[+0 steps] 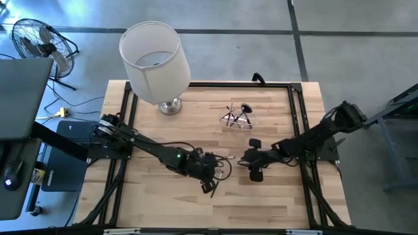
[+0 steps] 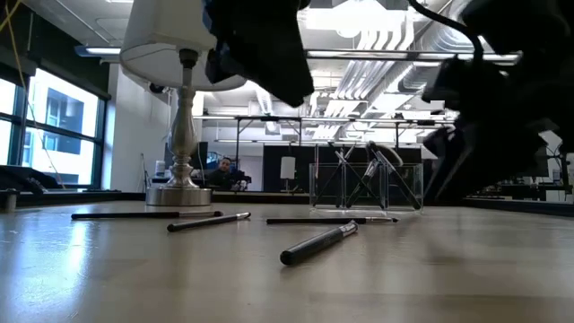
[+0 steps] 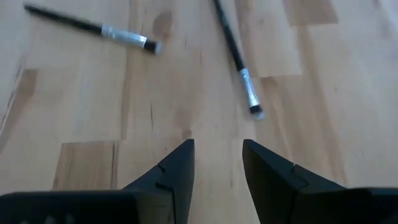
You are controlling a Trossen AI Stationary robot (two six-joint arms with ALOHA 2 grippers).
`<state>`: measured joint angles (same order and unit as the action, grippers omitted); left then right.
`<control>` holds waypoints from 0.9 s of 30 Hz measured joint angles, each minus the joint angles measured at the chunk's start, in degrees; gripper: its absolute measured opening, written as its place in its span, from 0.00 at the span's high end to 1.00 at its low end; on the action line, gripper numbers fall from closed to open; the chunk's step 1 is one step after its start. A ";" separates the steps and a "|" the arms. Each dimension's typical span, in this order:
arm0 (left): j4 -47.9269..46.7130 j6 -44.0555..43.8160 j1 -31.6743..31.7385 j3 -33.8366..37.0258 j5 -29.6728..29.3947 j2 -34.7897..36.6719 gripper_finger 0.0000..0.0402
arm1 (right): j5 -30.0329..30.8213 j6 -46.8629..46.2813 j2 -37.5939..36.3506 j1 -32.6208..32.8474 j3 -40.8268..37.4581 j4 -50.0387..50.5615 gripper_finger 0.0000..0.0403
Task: Pick & Place Makeup Supplies
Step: Put the makeup brush into the transparent organizer
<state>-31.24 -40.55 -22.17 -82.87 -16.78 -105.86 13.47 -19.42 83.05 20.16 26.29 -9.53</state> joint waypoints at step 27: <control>1.32 -0.51 0.04 0.07 1.18 0.06 0.77 | -3.01 10.82 15.74 -8.14 -5.08 -26.54 0.69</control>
<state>-29.93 -41.07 -22.13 -82.81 -15.59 -105.80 10.46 -8.60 98.78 12.02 21.21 -36.07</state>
